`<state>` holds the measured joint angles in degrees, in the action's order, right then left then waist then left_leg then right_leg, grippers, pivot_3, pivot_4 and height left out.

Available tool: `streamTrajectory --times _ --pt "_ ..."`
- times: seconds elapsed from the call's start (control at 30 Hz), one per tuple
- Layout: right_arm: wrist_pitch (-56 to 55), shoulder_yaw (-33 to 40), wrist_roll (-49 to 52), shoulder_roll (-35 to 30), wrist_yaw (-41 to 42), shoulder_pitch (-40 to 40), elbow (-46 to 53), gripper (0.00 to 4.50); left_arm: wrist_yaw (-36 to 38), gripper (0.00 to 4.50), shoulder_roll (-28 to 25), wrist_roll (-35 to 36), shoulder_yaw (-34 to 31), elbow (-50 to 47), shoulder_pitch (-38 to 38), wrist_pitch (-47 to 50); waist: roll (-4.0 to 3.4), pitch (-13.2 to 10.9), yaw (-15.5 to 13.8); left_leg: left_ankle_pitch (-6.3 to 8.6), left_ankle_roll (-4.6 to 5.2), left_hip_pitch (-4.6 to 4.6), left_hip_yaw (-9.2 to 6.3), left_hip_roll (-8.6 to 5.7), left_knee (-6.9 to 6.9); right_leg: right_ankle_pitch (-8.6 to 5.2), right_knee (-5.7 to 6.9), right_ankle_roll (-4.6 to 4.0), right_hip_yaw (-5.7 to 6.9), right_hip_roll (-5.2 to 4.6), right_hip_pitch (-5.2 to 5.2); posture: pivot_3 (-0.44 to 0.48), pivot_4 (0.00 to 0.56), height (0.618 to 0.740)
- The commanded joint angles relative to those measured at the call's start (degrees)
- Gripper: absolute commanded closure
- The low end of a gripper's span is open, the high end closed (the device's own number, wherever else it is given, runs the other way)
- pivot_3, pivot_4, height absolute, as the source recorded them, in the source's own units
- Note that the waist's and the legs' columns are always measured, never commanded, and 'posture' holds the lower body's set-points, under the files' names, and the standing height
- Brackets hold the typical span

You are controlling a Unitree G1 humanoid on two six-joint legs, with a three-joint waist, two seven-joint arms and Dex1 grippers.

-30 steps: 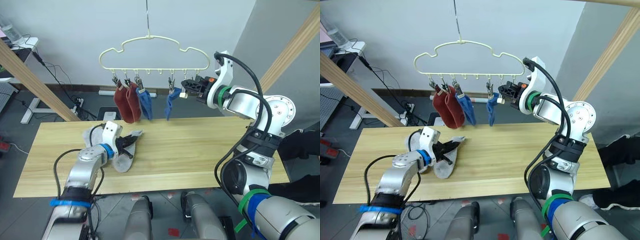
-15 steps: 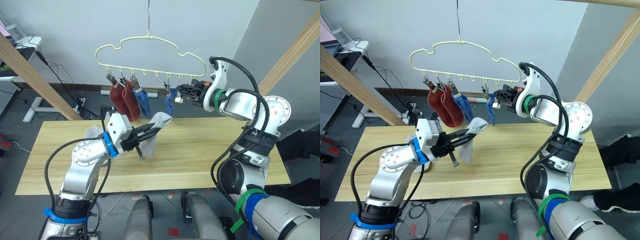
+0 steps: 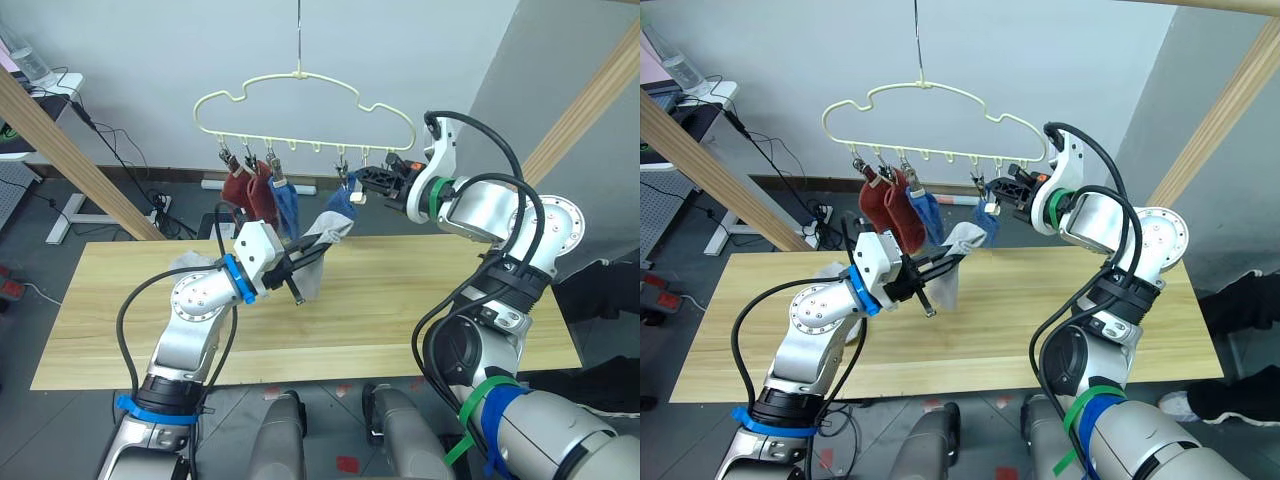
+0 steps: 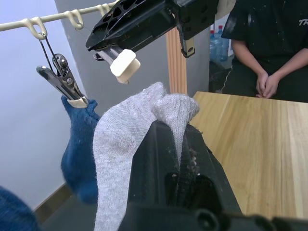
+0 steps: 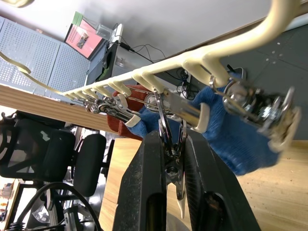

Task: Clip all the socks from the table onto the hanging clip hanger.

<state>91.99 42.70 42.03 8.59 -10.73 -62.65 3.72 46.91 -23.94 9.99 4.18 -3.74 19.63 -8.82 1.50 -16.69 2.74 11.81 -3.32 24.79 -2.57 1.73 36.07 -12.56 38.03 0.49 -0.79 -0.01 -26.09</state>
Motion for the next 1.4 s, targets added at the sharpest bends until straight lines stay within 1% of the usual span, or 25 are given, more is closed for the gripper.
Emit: streamTrajectory --times 0.03,0.23,0.53,0.87,1.07,1.4 --pt "0.5 0.4 2.2 2.1 -1.8 -1.2 1.4 4.31 -0.8 4.49 0.3 -0.2 -0.1 -0.5 1.0 -1.9 0.00 0.0 0.0 0.00 0.00 0.00 0.01 0.00 0.00 0.00 0.00 0.00 0.00 0.00 0.00 -0.017 0.276 0.740" --pt "0.5 -0.2 4.6 1.9 -3.7 -0.6 1.6 4.31 -2.6 4.49 0.8 0.3 -0.9 0.8 2.6 -1.2 0.00 0.0 0.1 0.00 0.00 0.00 0.00 0.00 0.00 0.00 0.00 0.00 0.01 0.00 0.00 -0.018 0.276 0.740" --pt "0.5 -0.3 7.4 2.3 -6.3 -0.5 1.6 4.31 -3.7 4.49 1.8 0.3 0.0 1.7 4.1 -0.5 0.00 0.0 0.1 0.00 0.00 0.01 0.01 0.00 0.00 0.00 0.01 0.00 0.00 0.00 0.00 -0.024 0.276 0.740" --pt "0.5 0.2 10.0 3.3 -9.1 -0.6 1.5 4.31 -3.0 4.49 2.3 0.3 0.7 2.4 4.8 0.0 0.00 0.0 0.4 0.00 0.00 0.01 0.01 0.01 0.01 0.00 0.02 0.00 -0.01 0.02 0.00 -0.031 0.280 0.740" --pt "0.5 0.9 10.3 2.7 -9.8 -1.2 0.9 4.31 -2.0 4.49 1.7 1.0 0.6 1.4 3.5 0.4 0.00 0.0 0.4 0.00 0.00 0.01 0.01 0.00 0.00 0.00 0.01 0.00 -0.01 0.02 -0.01 -0.033 0.284 0.740" --pt "0.5 1.1 12.5 3.9 -11.8 -1.1 1.2 4.31 -2.7 4.49 2.8 0.3 1.2 3.0 5.0 0.1 0.00 0.0 0.4 0.00 0.01 0.01 0.01 0.00 0.00 0.00 0.01 0.00 -0.01 0.01 0.00 -0.034 0.287 0.740"
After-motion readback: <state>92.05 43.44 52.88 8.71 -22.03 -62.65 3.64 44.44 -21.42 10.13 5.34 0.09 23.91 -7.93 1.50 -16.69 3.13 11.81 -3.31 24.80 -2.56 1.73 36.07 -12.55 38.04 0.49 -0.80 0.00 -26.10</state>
